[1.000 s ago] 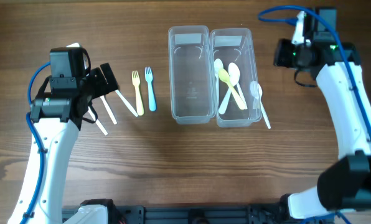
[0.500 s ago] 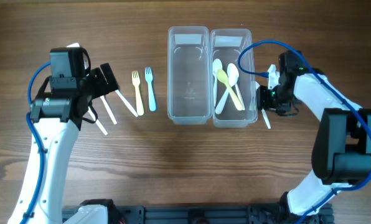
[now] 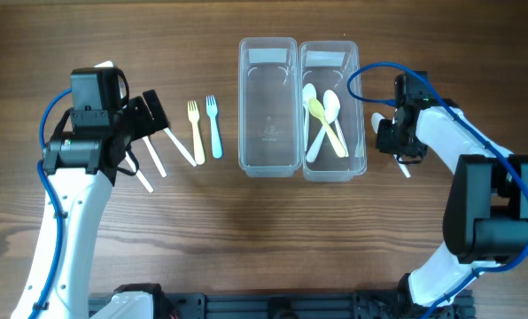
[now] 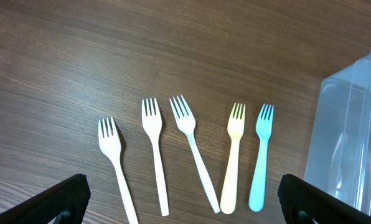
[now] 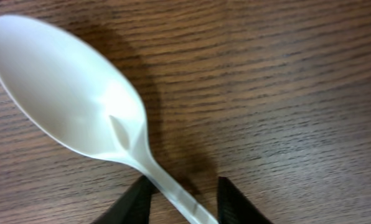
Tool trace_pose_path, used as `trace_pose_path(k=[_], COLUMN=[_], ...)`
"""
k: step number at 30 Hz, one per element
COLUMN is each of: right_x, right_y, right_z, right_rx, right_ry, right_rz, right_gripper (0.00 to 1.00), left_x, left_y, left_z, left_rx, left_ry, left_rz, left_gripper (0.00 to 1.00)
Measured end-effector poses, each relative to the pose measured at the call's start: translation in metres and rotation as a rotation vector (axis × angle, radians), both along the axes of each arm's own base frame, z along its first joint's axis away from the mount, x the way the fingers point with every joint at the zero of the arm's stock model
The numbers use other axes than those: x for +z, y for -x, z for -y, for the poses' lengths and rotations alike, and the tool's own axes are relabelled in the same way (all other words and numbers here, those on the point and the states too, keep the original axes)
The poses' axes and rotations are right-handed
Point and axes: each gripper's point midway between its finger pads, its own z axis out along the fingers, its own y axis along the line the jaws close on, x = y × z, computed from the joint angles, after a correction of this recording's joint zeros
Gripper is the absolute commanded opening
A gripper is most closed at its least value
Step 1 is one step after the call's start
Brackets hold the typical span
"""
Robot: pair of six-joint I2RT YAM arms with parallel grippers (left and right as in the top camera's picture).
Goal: Pack container
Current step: 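Grasp the last white spoon with the right gripper and place it in the right container, then raise the right gripper away to the right side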
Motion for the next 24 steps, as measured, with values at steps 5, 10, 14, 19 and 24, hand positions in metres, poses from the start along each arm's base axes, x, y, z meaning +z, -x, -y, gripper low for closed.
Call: trace_pose_path(k=[5, 10, 14, 19, 24], right_x=[-0.001, 0.006, 0.107, 0.224, 0.16], right_y=[0.0, 0.004, -0.038, -0.043, -0.037], right_z=[0.0, 0.0, -0.004, -0.058, -0.126], right_rx=[0.035, 0.04, 0.042, 0.132, 0.209], right_ry=[0.006, 0.006, -0.016, -0.193, -0.302], right_rz=[-0.005, -0.037, 0.216, 0.532, 0.376], right_gripper=[0.06, 0.04, 0.04, 0.05, 0.04], left_x=[0.0, 0.0, 0.0, 0.0, 0.0], left_y=[0.0, 0.0, 0.0, 0.0, 0.0], left_z=[0.0, 0.0, 0.0, 0.0, 0.0], left_rx=[0.0, 0.0, 0.0, 0.0, 0.0], left_ry=[0.0, 0.0, 0.0, 0.0, 0.0], left_rz=[0.0, 0.001, 0.0, 0.0, 0.0], left_gripper=[1.0, 1.0, 1.0, 1.0, 1.0])
